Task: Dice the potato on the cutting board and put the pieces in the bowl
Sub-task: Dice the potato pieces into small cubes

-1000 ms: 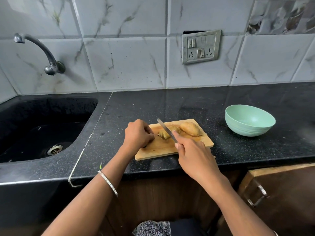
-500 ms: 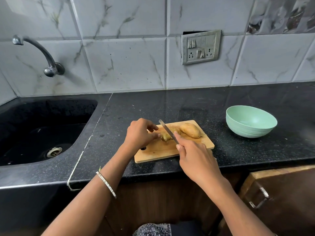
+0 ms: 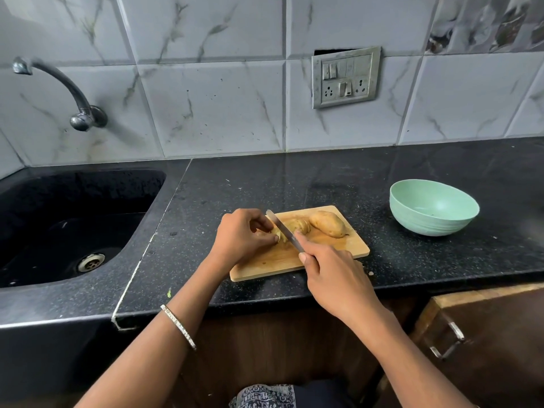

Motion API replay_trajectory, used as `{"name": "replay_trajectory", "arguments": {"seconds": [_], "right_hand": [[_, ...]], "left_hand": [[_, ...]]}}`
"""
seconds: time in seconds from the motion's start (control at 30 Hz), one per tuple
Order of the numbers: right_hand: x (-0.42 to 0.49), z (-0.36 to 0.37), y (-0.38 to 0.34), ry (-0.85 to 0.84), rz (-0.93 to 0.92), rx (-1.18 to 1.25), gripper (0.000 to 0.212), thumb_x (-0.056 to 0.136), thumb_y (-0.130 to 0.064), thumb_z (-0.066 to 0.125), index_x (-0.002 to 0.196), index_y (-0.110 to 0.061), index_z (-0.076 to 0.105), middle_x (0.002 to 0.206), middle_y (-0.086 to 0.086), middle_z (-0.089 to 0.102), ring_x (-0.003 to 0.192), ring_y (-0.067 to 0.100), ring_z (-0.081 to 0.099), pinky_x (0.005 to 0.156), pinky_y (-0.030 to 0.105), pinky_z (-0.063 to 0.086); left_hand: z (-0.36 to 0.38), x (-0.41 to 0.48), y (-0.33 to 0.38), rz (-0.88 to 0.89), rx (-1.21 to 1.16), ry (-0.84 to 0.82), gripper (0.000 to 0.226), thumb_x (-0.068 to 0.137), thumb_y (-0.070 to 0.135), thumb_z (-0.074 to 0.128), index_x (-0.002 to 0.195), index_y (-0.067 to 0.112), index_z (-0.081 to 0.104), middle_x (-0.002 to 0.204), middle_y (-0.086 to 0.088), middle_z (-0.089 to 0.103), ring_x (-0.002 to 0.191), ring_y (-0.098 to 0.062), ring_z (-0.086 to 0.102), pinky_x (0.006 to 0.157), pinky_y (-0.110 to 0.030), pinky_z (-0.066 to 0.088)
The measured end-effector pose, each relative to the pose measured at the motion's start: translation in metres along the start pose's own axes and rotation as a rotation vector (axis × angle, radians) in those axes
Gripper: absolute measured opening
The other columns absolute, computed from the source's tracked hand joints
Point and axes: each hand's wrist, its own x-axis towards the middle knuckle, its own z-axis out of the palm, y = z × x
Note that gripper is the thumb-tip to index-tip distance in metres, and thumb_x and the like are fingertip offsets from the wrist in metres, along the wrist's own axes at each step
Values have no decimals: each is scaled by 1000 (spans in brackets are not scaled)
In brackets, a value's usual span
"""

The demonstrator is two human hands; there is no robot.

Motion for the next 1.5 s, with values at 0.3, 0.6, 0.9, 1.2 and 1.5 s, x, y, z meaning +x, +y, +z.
{"name": "replay_trajectory", "arguments": {"seconds": [0.3, 0.6, 0.9, 1.2, 1.5], "right_hand": [[4, 10, 3, 16, 14, 24, 49, 108, -37, 36, 155, -45, 28, 111, -2, 67, 104, 27, 62, 73, 39, 46], [4, 14, 4, 5, 30, -13, 50, 108, -39, 33, 156, -45, 22, 125, -1, 63, 117, 30, 56, 86, 44, 47], [2, 19, -6, -7, -2, -13, 51, 108, -37, 34, 157, -41, 23, 120, 0, 67, 115, 29, 59, 86, 45, 49], [0, 11, -6, 16, -4, -19, 50, 109, -35, 35, 157, -40, 25, 121, 0, 67, 115, 28, 59, 86, 43, 48], [-2, 8, -6, 17, 5, -12, 50, 108, -35, 36, 157, -41, 26, 125, -1, 66, 117, 27, 60, 88, 42, 49]], "left_hand": [[4, 5, 3, 28, -7, 5, 33, 62, 41, 89, 87, 32, 70, 81, 21, 69, 81, 8, 60, 85, -35, 54], [5, 1, -9, 49, 13, 21, 24, 66, 38, 85, 81, 36, 67, 81, 25, 68, 84, 1, 63, 84, -41, 54], [-3, 0, -15, 40, 21, 6, 27, 64, 42, 87, 77, 43, 64, 83, 26, 68, 90, -1, 62, 86, -45, 53], [-7, -3, -14, 19, 68, -30, 21, 68, 40, 86, 82, 47, 72, 84, 29, 64, 94, -7, 62, 91, -47, 49], [0, -10, -20, 78, 91, 106, 17, 64, 45, 86, 74, 43, 73, 94, 20, 69, 99, -13, 57, 89, -48, 46]]}}
